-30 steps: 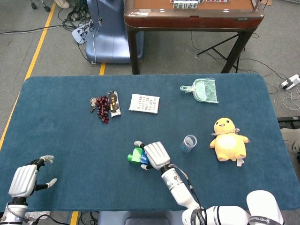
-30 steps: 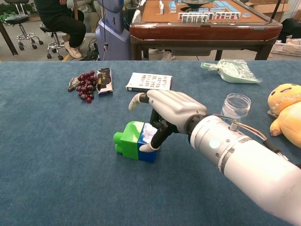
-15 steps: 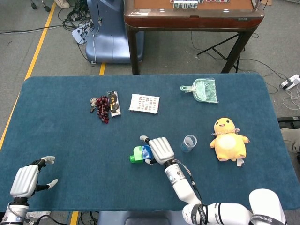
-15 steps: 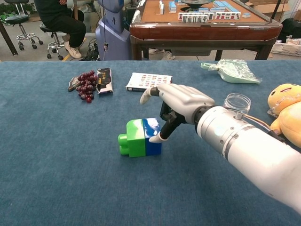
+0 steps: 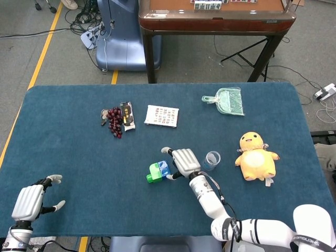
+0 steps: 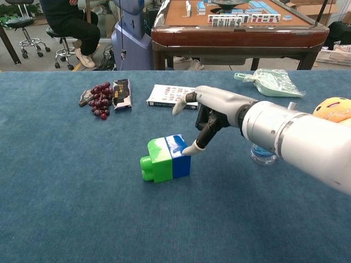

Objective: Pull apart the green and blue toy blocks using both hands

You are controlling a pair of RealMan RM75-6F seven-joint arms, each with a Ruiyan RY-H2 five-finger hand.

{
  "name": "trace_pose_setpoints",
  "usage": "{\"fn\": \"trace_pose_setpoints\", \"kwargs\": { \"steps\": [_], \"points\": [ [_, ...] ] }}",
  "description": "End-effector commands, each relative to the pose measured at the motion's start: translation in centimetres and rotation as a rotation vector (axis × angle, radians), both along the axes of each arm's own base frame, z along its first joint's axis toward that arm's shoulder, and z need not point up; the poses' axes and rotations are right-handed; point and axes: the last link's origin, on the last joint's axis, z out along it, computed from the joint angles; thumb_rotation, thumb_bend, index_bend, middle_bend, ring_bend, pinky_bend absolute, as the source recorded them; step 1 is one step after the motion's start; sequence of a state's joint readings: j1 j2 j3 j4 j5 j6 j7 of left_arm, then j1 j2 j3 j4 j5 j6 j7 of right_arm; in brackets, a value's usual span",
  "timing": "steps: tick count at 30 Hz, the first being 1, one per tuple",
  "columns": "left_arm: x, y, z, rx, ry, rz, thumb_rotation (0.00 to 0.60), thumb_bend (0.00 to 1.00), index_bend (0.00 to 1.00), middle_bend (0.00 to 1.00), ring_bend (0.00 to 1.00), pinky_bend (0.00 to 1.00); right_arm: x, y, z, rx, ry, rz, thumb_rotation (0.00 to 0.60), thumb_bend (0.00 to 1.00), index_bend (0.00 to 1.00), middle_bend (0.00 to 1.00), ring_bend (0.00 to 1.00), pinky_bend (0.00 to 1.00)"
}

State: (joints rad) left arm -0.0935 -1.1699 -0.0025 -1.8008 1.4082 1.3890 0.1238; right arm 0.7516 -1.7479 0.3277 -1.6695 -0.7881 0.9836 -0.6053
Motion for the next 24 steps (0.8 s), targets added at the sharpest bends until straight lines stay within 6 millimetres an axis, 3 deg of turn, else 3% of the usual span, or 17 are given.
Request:
{"fn": "trace_pose_setpoints", "kwargs": {
  "steps": [1,24],
  "points": [
    [0.0,0.0,0.0,0.000,0.001,-0.001,0.600,0.16,0.34,0.35,0.36,0.44,0.8,-0.4,1.0,0.028,0.020,-0.002,0.600,0.00,0.25,1.00,0.99,1.00],
    [-0.1,0.0,-0.1,-0.006,0.001,0.002,0.600,0.16,0.34,0.35,0.36,0.44,1.2,-0.8,0.2,0.103,0.147,-0.026,0.600,0.00,0.25,1.00,0.99,1.00]
  ]
}}
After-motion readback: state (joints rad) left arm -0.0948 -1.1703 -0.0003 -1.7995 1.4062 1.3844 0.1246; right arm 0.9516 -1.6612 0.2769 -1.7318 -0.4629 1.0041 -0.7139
